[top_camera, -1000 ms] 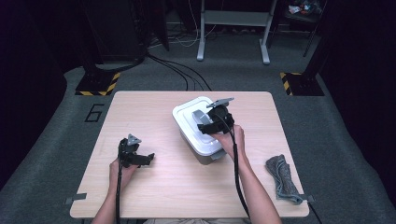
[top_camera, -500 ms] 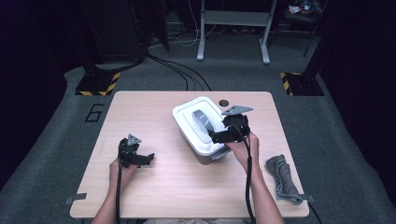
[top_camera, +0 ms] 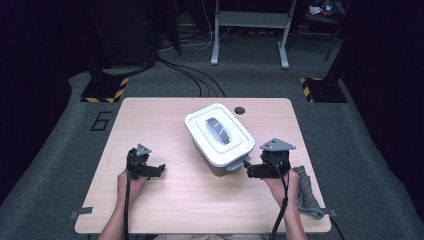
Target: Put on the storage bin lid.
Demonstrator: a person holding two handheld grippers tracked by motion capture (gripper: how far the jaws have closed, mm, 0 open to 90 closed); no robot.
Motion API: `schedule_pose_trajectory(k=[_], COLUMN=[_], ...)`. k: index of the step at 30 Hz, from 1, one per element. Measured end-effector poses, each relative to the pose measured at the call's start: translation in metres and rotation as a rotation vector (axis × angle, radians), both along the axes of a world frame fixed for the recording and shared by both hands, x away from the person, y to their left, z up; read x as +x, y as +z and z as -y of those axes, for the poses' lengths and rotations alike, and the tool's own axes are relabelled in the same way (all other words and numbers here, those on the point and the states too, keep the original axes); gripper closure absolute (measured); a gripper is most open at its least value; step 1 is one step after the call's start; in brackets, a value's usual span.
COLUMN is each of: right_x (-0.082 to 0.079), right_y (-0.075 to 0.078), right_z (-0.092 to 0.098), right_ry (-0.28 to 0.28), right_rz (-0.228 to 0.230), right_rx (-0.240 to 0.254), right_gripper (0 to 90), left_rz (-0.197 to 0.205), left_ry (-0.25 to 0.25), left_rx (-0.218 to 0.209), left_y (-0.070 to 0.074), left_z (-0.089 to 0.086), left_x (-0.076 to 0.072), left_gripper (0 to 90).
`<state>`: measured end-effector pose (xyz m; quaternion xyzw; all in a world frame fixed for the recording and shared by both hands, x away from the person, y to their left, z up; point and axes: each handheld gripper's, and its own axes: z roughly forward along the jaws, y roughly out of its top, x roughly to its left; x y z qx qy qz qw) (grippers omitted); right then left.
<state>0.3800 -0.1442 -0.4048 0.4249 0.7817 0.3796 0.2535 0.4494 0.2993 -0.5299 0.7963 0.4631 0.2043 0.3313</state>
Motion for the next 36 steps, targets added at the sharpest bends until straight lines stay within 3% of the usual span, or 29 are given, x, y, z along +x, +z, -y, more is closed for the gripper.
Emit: schedule_pose_trajectory(k=[2,6,13,18,24,25,36], right_x=[-0.003,-0.013,-0.022,-0.028,-0.032,-0.031,-0.03], right_y=[-0.004,-0.034,-0.09,-0.115,-0.124,-0.125,-0.126], right_z=[0.002,0.01,0.014,0.013,0.014,0.013,0.014], right_ry=[-0.005,-0.022,-0.068,-0.09,-0.097,-0.105,-0.114], right_rz=[-0.002,-0.031,-0.121,-0.152,-0.132,-0.145,-0.167], right_rx=[-0.002,0.002,0.003,-0.004,-0.03,-0.031,0.0], right_gripper=[2.7,2.7,1.7,0.9,0.0,0.0,0.0], left_rz=[0.0,0.0,-0.002,-0.003,-0.002,-0.001,0.0], left_ry=[0.0,0.001,0.001,0.0,0.001,0.003,0.007], left_rx=[0.0,0.0,-0.001,0.0,0.0,0.0,0.003], left_y=[0.0,0.0,0.0,0.0,0.0,0.0,0.0], left_z=[0.0,0.0,0.0,0.0,0.0,0.0,0.0], left_x=[0.0,0.0,0.0,0.0,0.0,0.0,0.0], left_gripper=[1.0,1.0,1.1,1.1,1.1,1.0,1.0])
